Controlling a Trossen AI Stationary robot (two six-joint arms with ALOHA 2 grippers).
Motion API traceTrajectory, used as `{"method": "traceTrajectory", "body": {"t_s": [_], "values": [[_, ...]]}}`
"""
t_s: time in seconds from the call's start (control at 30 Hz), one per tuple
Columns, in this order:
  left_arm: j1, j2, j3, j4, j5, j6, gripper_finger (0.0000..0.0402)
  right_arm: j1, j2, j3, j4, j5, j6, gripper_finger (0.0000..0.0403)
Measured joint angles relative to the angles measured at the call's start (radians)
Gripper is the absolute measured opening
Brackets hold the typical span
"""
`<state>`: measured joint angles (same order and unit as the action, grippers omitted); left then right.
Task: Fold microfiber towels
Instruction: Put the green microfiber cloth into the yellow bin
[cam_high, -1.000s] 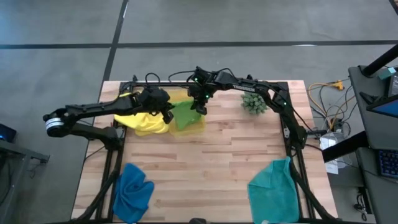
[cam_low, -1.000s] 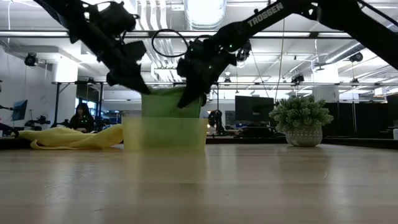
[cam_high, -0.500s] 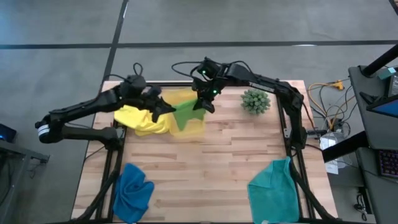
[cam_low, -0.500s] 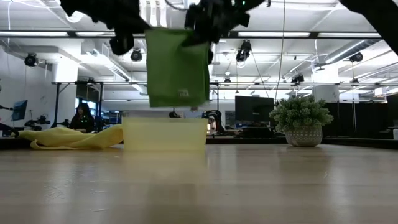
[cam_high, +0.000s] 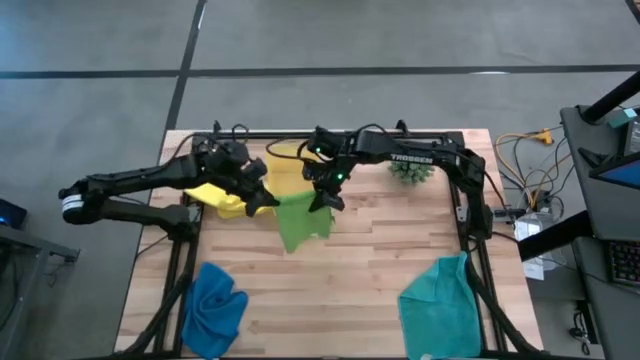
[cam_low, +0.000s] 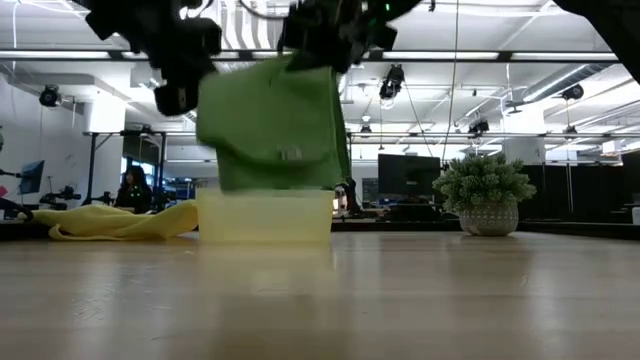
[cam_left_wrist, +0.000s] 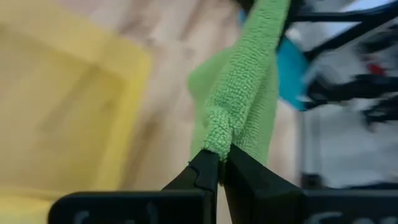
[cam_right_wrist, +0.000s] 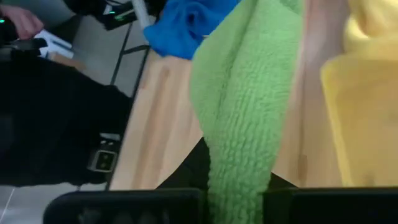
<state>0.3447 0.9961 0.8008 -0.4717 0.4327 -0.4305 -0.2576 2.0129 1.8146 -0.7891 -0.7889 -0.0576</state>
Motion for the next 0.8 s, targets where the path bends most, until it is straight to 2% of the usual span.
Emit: {"method": "traceTrajectory", "body": {"t_s": [0.2,0.33,0.63,0.8], "values": [[0.0,0.049,-0.084,0.033,-0.163,0.034,0.0,-0.041,0.003,-0.168,0.235,0.05,0.05,0.0009],[0.0,0.087,-0.1,0.058,-0.239,0.052,0.0,-0.081,0.003,-0.218,0.346,0.069,0.082,0.0009],[0.001,0.095,-0.098,0.098,-0.479,0.079,0.0,-0.128,0.018,-0.215,0.357,0.159,0.024,0.0009],[0.003,0.104,-0.102,0.082,-0.561,0.105,0.0,-0.128,0.112,-0.13,0.344,0.174,0.033,0.0009]]}}
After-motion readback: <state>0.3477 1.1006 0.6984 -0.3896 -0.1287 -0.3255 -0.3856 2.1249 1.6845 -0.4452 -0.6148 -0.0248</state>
